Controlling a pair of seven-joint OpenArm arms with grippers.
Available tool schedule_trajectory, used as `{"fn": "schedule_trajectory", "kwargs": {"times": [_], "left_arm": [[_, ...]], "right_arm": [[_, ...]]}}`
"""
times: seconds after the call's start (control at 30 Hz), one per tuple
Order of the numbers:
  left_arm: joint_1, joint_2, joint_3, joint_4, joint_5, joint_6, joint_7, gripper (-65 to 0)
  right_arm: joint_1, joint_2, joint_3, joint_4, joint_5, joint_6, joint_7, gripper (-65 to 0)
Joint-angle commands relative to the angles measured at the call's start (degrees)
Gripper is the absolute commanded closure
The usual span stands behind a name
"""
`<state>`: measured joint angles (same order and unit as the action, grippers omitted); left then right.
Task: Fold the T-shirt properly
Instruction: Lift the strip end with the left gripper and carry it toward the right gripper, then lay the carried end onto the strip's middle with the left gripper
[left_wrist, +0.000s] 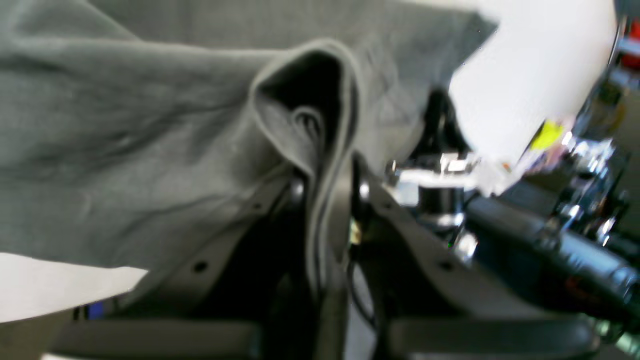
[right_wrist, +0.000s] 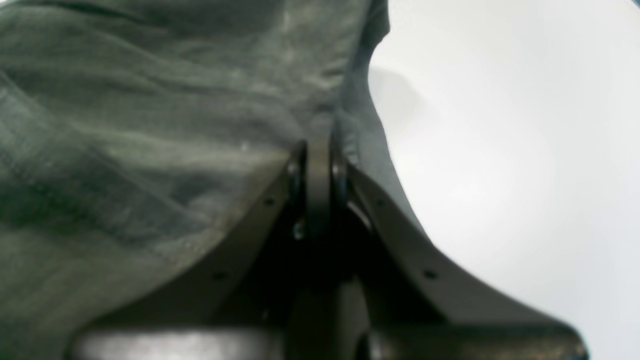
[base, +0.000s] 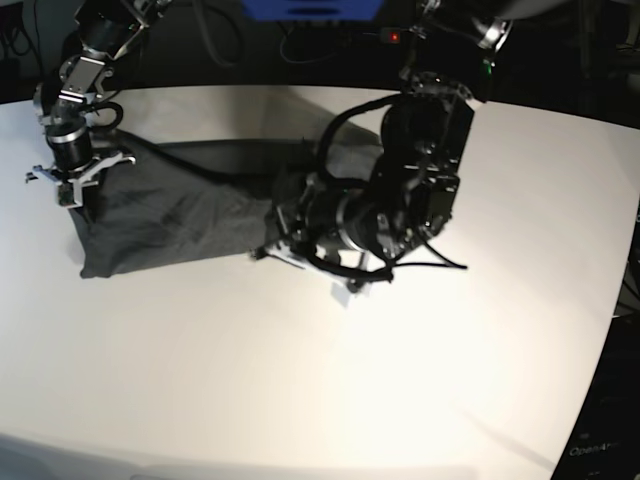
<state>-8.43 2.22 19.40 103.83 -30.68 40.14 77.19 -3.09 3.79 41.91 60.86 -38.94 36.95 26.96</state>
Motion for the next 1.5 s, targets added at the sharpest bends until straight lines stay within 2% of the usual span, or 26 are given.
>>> {"fn": "schedule_trajectory", "kwargs": {"times": [0.0, 0.1, 0.23, 0.43, 0.73, 1.03, 1.47], "left_arm": [[-2.1, 1.1, 0.0, 0.6, -0.9, -0.1, 0.2, -2.7], [-3.0, 1.4, 0.0, 0.6, 1.4, -0.1, -0.7, -2.7], [-3.0, 4.3, 0.3, 0.2, 8.3, -0.1, -2.1, -2.7], [-3.3, 5.7, 5.1, -6.8, 17.6, -0.1, -2.2, -2.7], [-6.0, 6.6, 7.0, -11.7, 17.8, -0.1, -5.6, -2.7], [-6.8, 6.8, 14.8, -14.5, 17.5, -0.1, -6.3, -2.7], [-6.8, 6.8, 14.9, -14.6, 17.7, -0.1, -7.0, -3.2]], "right_arm": [[-2.7, -1.0, -0.2, -1.3, -8.6, 3.1, -11.7, -1.5], [-2.7, -1.3, -0.2, -1.3, -8.6, 3.1, -11.7, -1.5], [-2.7, -1.4, -0.2, -1.3, -8.6, 3.1, -11.6, -1.5], [-2.7, -1.2, -0.2, -1.2, -8.6, 3.1, -11.6, -1.5], [-2.7, -1.3, -0.2, -1.2, -8.6, 3.1, -11.6, -1.5], [-2.6, -1.3, -0.3, -1.2, -8.6, 3.1, -11.6, -1.5], [-2.6, -1.4, -0.3, -1.2, -8.6, 3.1, -11.6, -1.5]]}}
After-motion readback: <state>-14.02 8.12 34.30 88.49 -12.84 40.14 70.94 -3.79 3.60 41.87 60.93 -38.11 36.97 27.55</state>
